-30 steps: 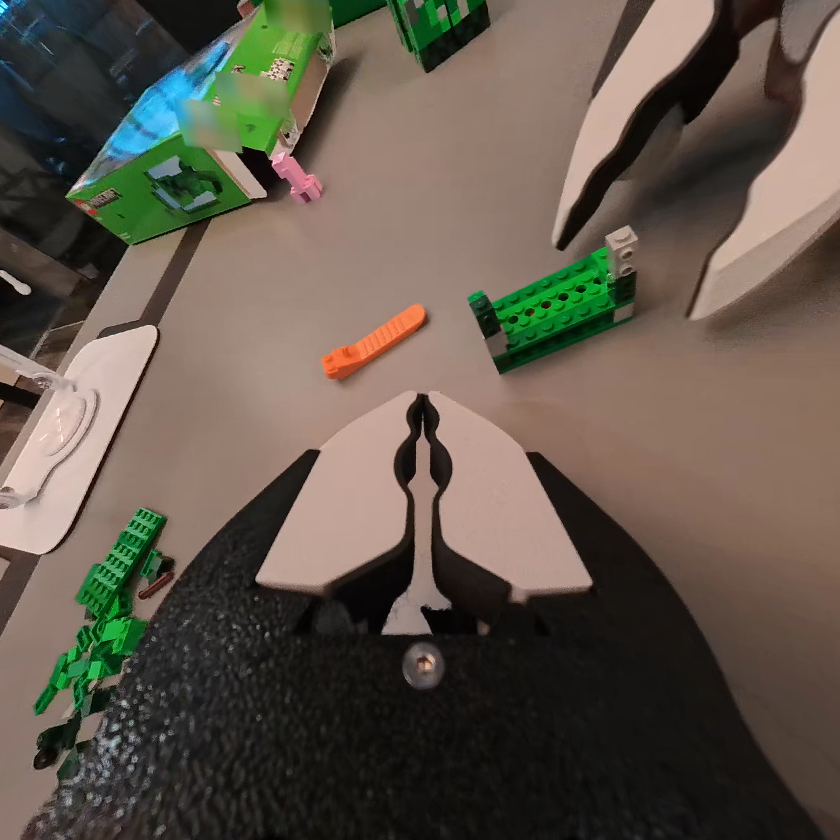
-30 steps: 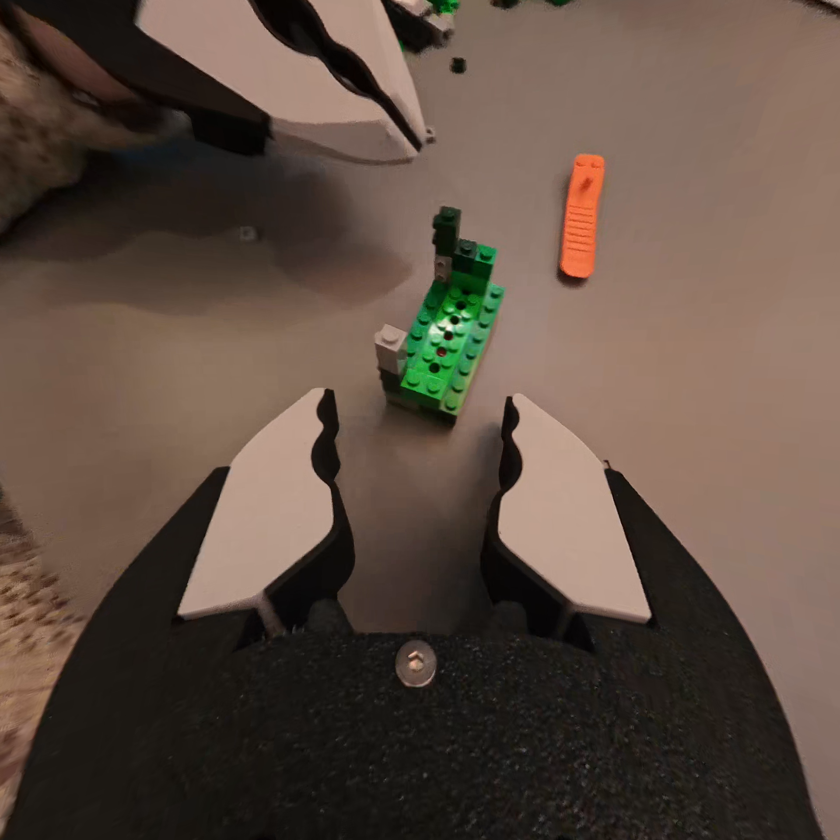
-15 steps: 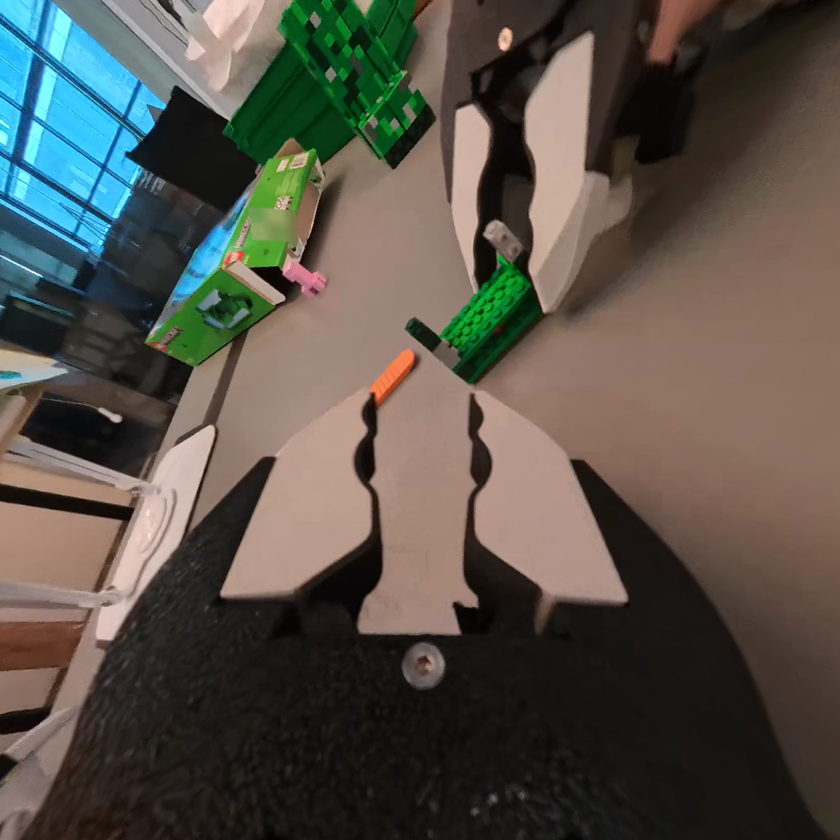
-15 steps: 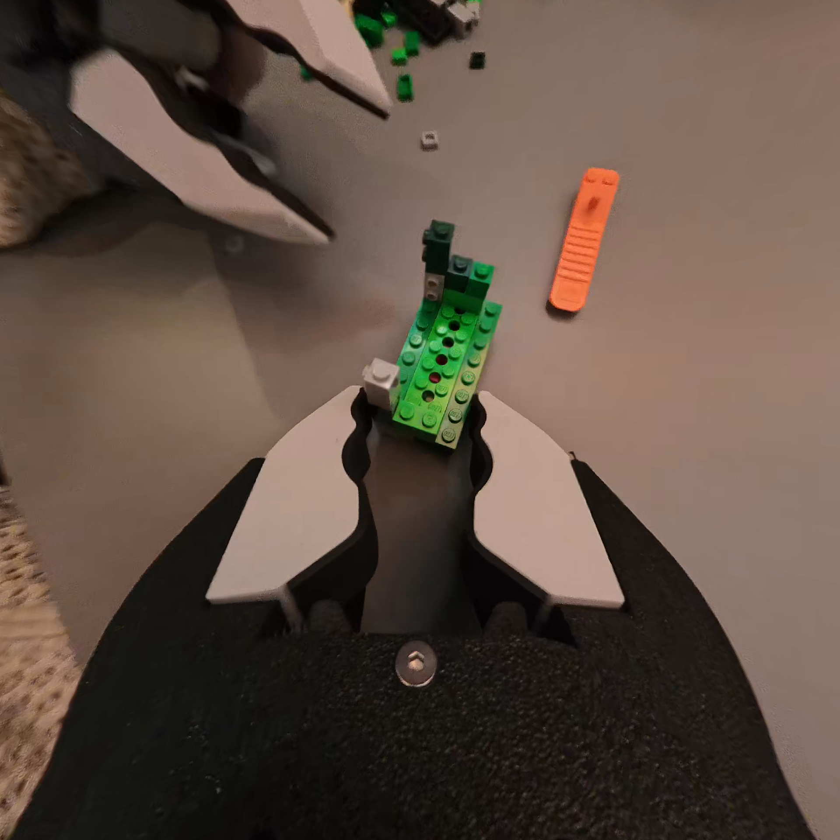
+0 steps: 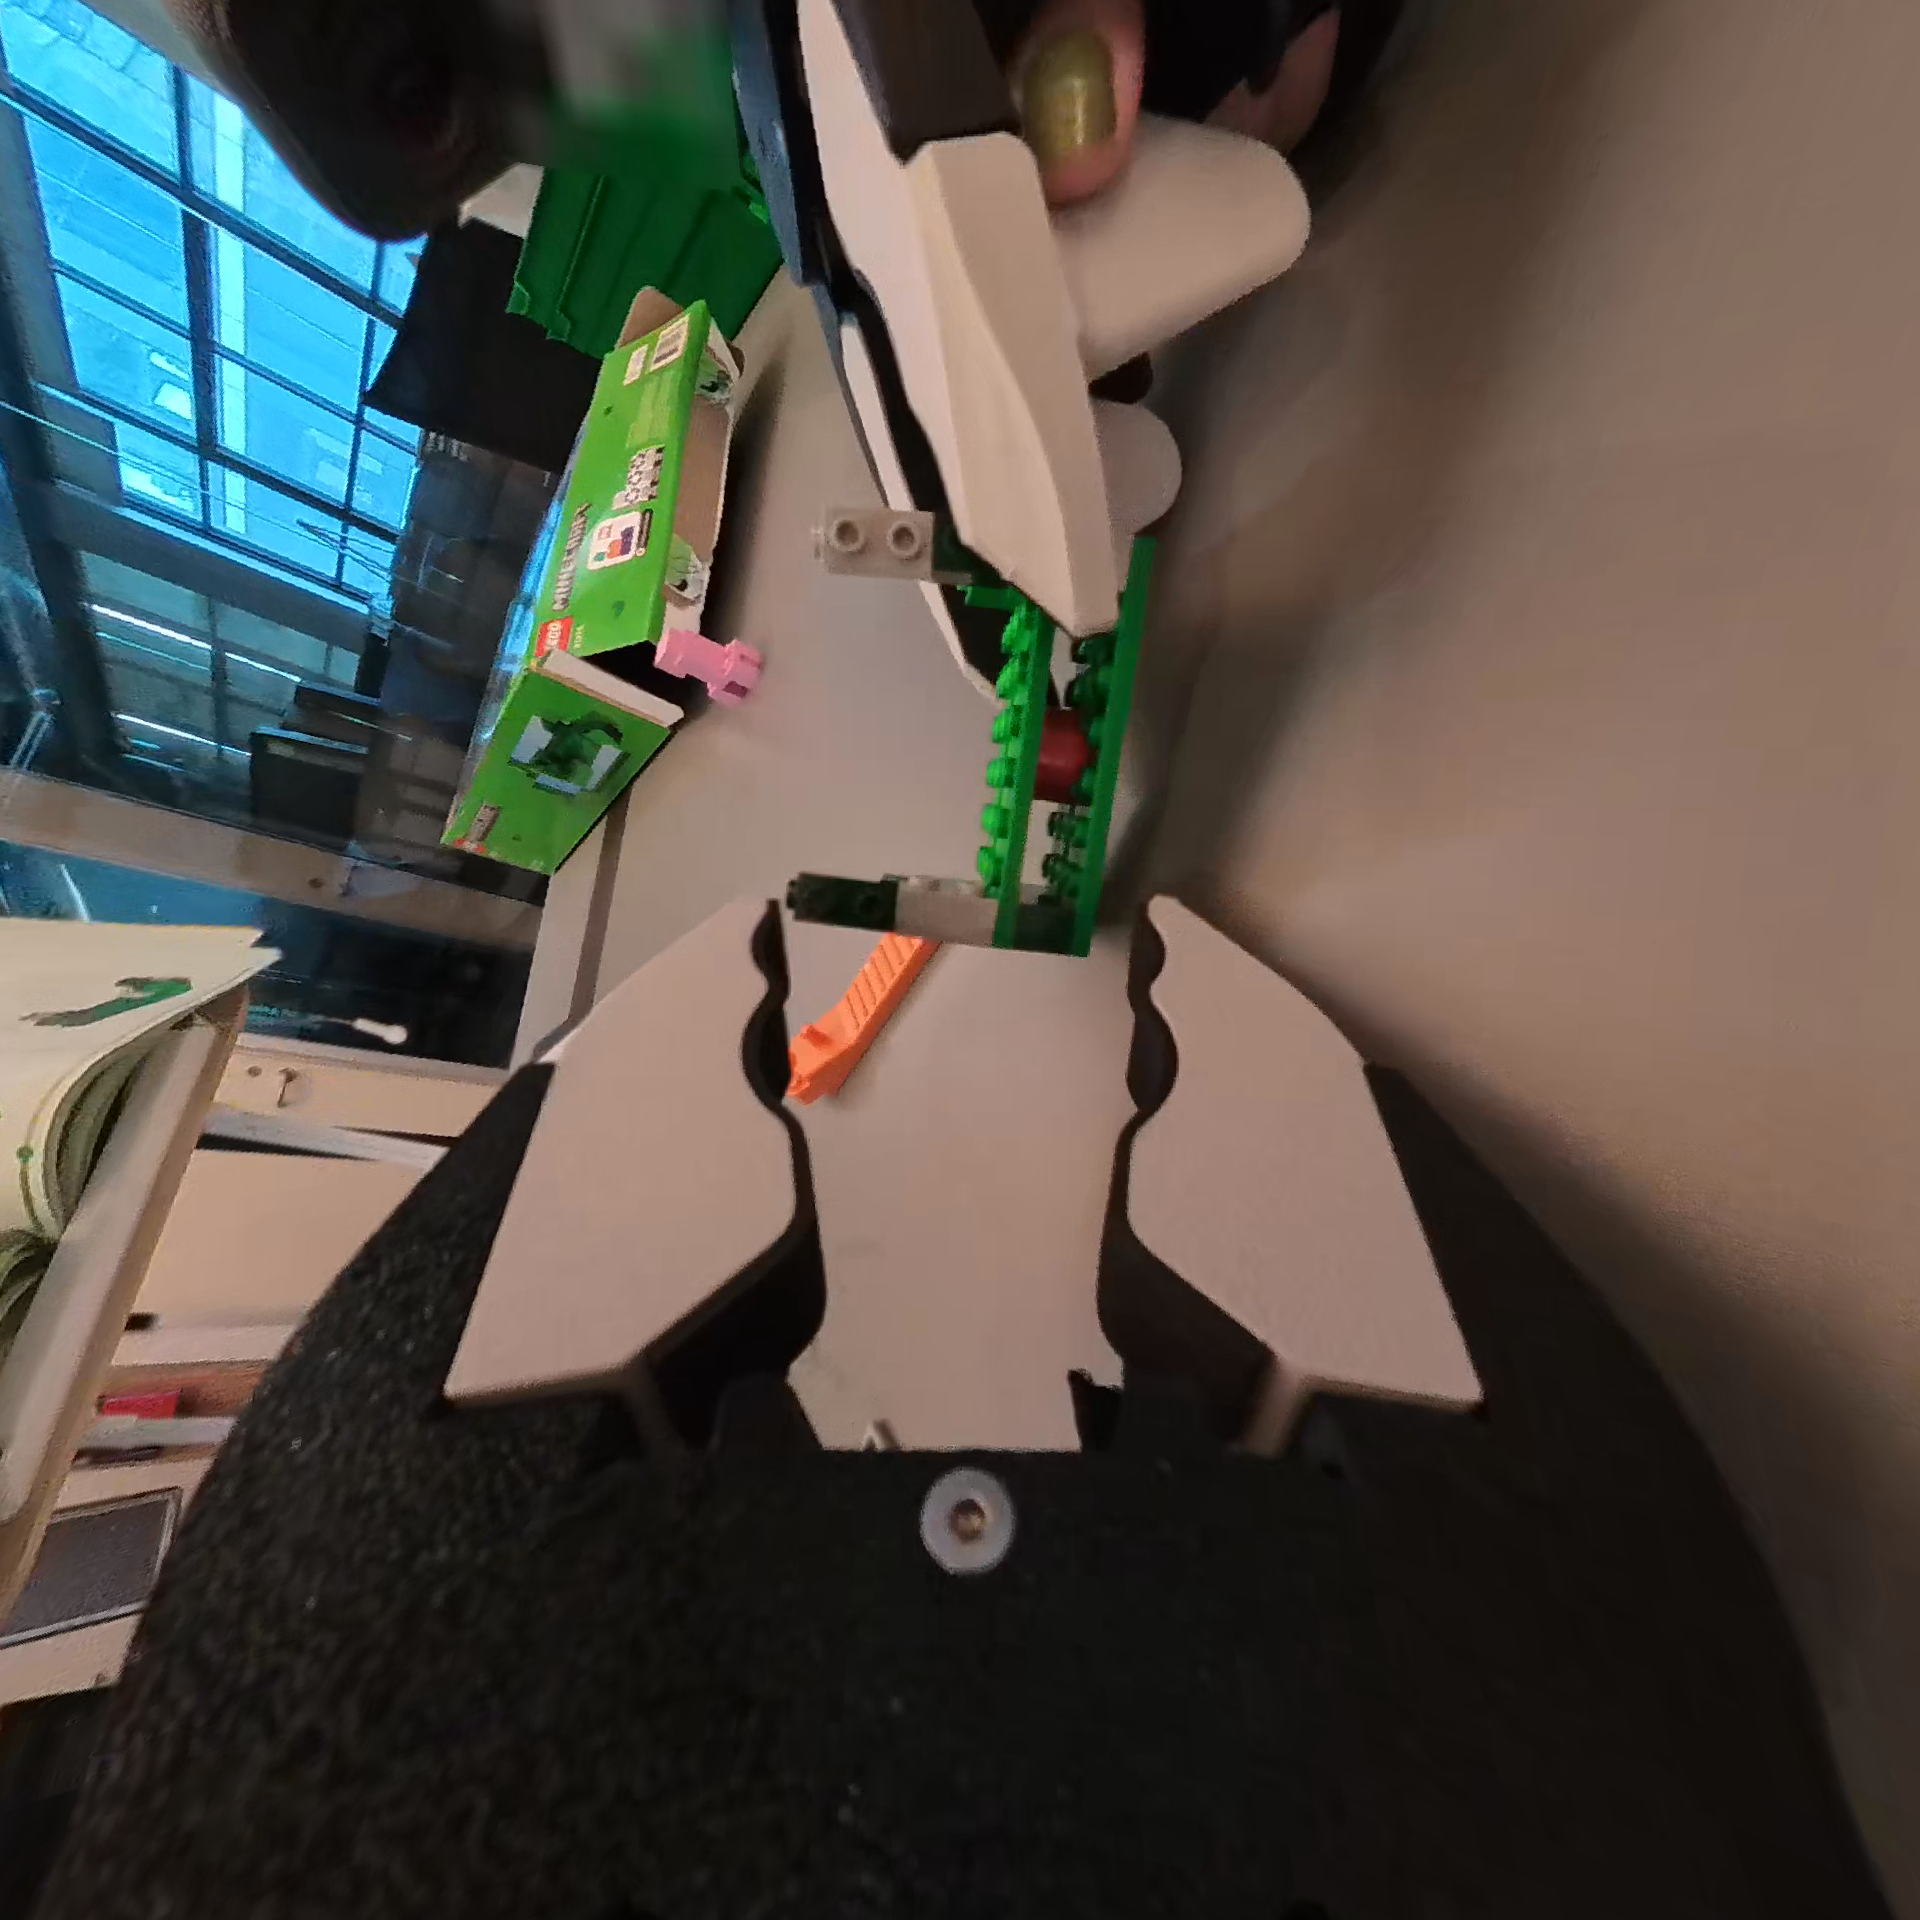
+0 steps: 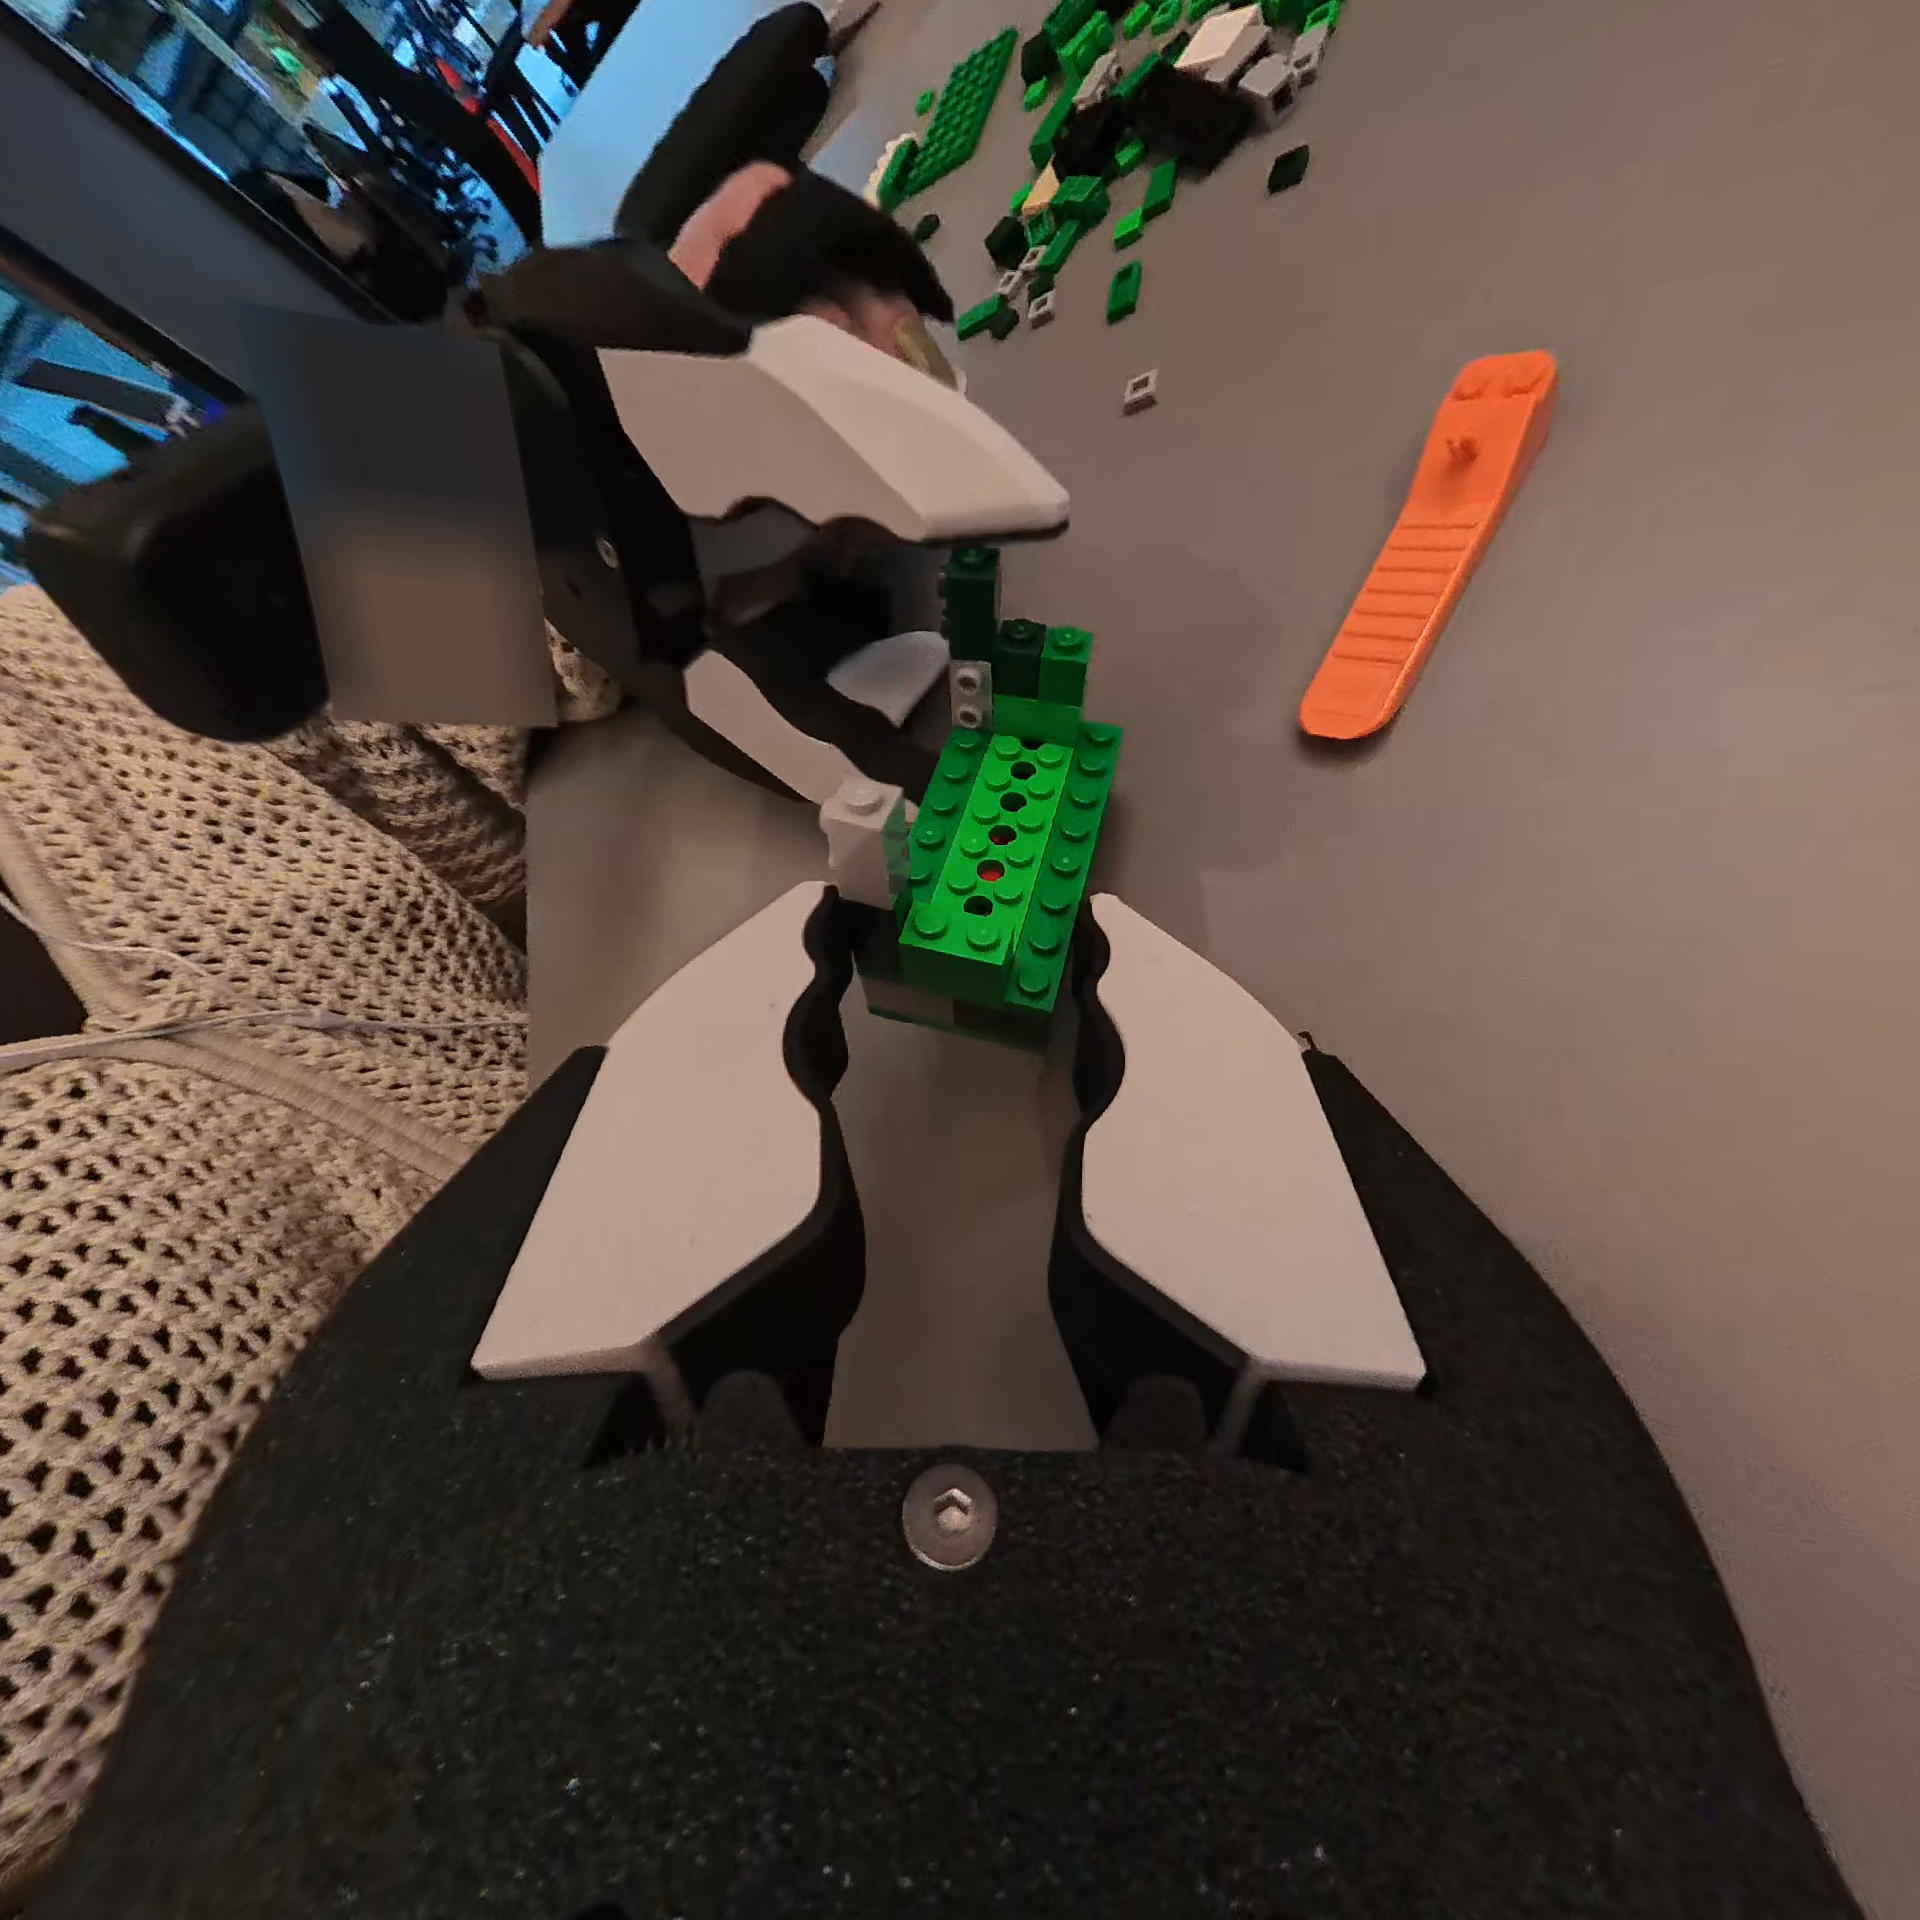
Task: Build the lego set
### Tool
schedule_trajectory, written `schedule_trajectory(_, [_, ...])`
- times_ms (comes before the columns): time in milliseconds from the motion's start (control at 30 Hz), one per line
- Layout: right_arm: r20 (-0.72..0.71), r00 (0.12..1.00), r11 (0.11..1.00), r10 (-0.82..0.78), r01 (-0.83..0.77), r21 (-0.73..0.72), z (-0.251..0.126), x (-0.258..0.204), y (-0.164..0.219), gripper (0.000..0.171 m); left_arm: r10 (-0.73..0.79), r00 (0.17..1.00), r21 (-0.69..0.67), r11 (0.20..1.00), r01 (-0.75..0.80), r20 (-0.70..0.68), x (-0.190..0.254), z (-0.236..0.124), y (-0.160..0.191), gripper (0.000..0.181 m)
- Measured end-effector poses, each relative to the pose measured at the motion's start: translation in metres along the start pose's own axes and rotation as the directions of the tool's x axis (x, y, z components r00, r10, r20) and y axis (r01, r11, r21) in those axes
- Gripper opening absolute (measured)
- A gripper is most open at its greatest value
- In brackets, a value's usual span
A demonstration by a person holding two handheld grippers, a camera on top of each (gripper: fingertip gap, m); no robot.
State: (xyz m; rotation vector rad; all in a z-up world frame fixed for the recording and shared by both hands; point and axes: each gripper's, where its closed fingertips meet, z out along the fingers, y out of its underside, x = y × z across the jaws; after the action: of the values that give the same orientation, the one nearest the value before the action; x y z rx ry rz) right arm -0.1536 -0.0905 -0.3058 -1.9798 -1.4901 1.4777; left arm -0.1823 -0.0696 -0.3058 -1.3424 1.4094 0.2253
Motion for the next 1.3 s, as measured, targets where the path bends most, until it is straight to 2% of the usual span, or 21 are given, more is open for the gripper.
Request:
schedule_trajectory(33, [0.01,1.0,1.0,0.01,-0.01,0.004,-0.001,0.0,0.0,0.04,0.006,1.0,-0.003,1.0,-0.006,0.012,-0.001,0.002,0.0,0.061])
schedule_trajectory(300, [0.019,1.0,1.0,-0.011,0.011,-0.016,-0.001,-0.001,0.001,0.041,0.065,0.996,0.004,0.998,-0.066,0.06,-0.005,0.002,0.0,0.055])
schedule_trajectory(633, [0.004,0.999,0.999,-0.035,0.035,-0.022,-0.001,-0.001,0.002,0.04,0.066,0.996,-0.025,0.998,-0.065,0.06,-0.004,0.001,0.001,0.055])
schedule_trajectory(967, [0.044,0.999,1.0,-0.024,0.025,-0.008,-0.003,-0.003,0.001,0.04,0.052,0.997,0.012,0.999,-0.053,0.065,-0.001,0.0,-0.005,0.058])
schedule_trajectory(1133, [-0.014,0.985,0.985,-0.17,0.17,-0.034,-0.002,0.001,0.0,0.04,0.033,0.999,0.025,0.999,-0.034,0.037,0.0,-0.01,-0.006,0.074])
schedule_trajectory(1200, [-0.065,0.961,0.961,-0.268,0.262,-0.085,-0.002,0.005,0.005,0.04,0.013,1.0,0.039,0.999,-0.014,0.026,0.0,-0.022,-0.004,0.083])
schedule_trajectory(1300, [-0.136,0.903,0.904,-0.407,0.376,-0.202,-0.004,0.015,0.015,0.04,-0.003,0.999,0.057,0.998,0.0,0.043,-0.009,-0.04,0.002,0.083])
